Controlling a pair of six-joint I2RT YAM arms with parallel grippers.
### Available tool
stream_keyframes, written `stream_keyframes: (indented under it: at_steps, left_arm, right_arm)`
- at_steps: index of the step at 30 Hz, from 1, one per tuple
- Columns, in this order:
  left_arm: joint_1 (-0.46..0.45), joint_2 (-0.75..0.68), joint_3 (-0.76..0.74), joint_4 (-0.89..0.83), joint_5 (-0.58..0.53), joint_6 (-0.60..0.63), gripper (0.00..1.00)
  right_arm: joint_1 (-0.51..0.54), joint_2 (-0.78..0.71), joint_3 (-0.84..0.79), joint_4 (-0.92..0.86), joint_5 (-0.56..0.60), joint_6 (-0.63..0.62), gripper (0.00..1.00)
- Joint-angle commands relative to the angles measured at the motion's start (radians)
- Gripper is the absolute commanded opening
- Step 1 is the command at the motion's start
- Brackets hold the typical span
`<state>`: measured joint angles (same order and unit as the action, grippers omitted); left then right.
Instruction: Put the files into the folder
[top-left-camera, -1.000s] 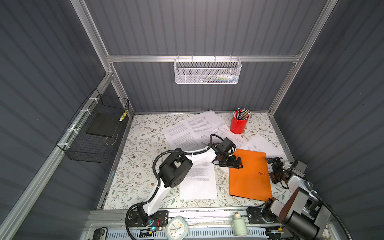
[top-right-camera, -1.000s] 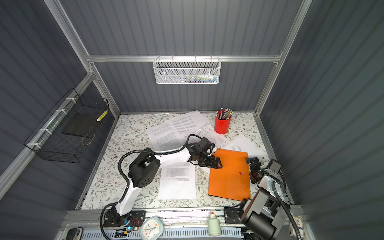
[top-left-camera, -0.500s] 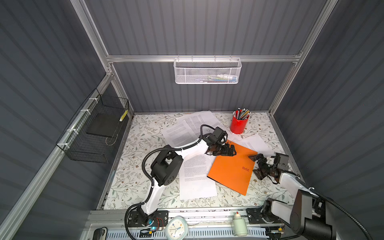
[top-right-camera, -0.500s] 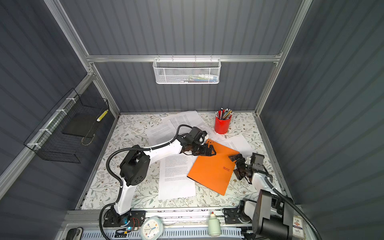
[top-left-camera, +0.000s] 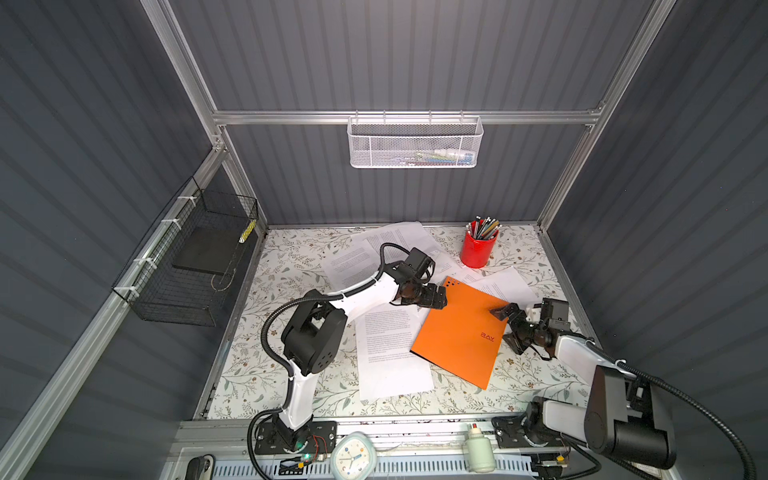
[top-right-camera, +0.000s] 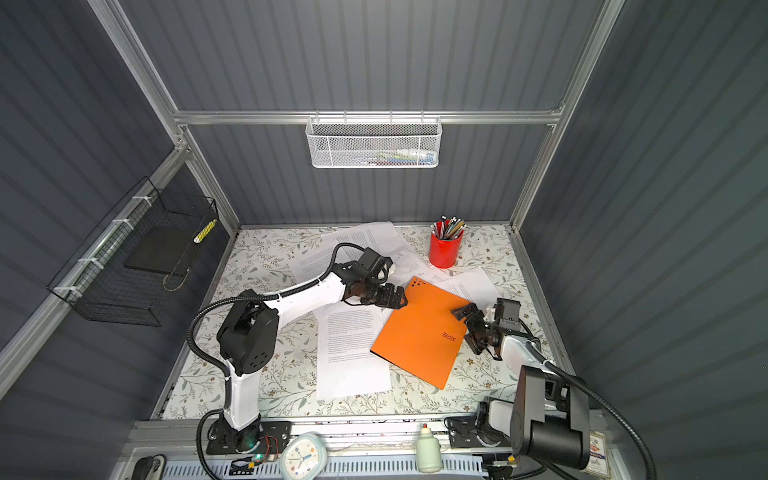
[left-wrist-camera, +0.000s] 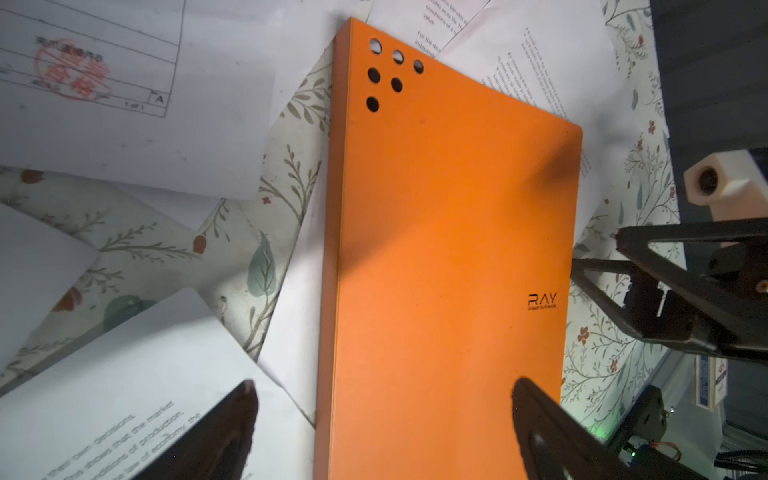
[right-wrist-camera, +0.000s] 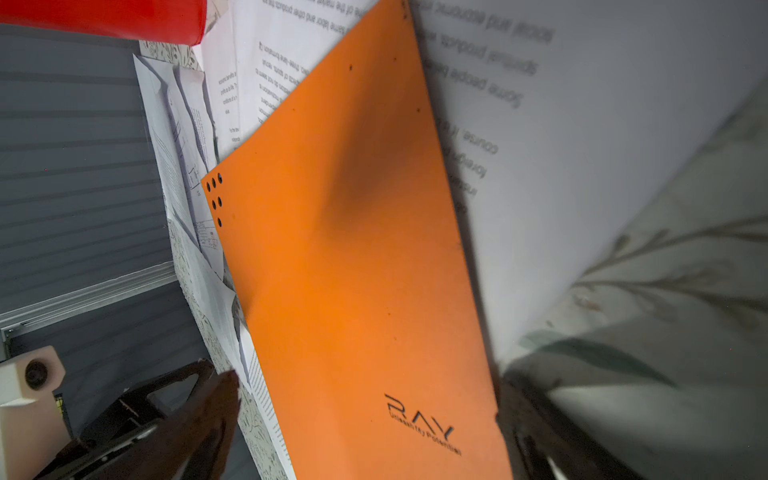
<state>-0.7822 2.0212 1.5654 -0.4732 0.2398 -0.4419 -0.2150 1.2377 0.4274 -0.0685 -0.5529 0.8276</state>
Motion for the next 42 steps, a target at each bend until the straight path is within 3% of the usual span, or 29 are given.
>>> stream_keyframes:
  at_steps: [1, 15, 26, 37, 42]
  left_arm:
    - [-0.006, 0.051, 0.005, -0.039, 0.059, 0.055, 0.92]
    - [-0.020, 0.130, 0.007, -0.019, 0.162, 0.031, 0.82]
    - [-0.024, 0.148, 0.006, -0.014, 0.154, 0.025, 0.80]
    - [-0.025, 0.171, 0.018, -0.012, 0.145, 0.006, 0.79]
    - [-0.025, 0.152, 0.028, 0.000, 0.198, -0.019, 0.80]
  right_arm:
    - [0.007, -0.030, -0.028, -0.062, 0.036, -0.013, 0.99]
    - [0.007, -0.061, -0.026, -0.058, 0.037, -0.012, 0.99]
    - [0.016, -0.042, -0.012, 0.004, -0.043, 0.027, 0.98]
    - [0.028, -0.237, 0.054, -0.187, -0.019, 0.003, 0.97]
    - [0.037, -0.287, 0.077, -0.159, -0.096, -0.004, 0.96]
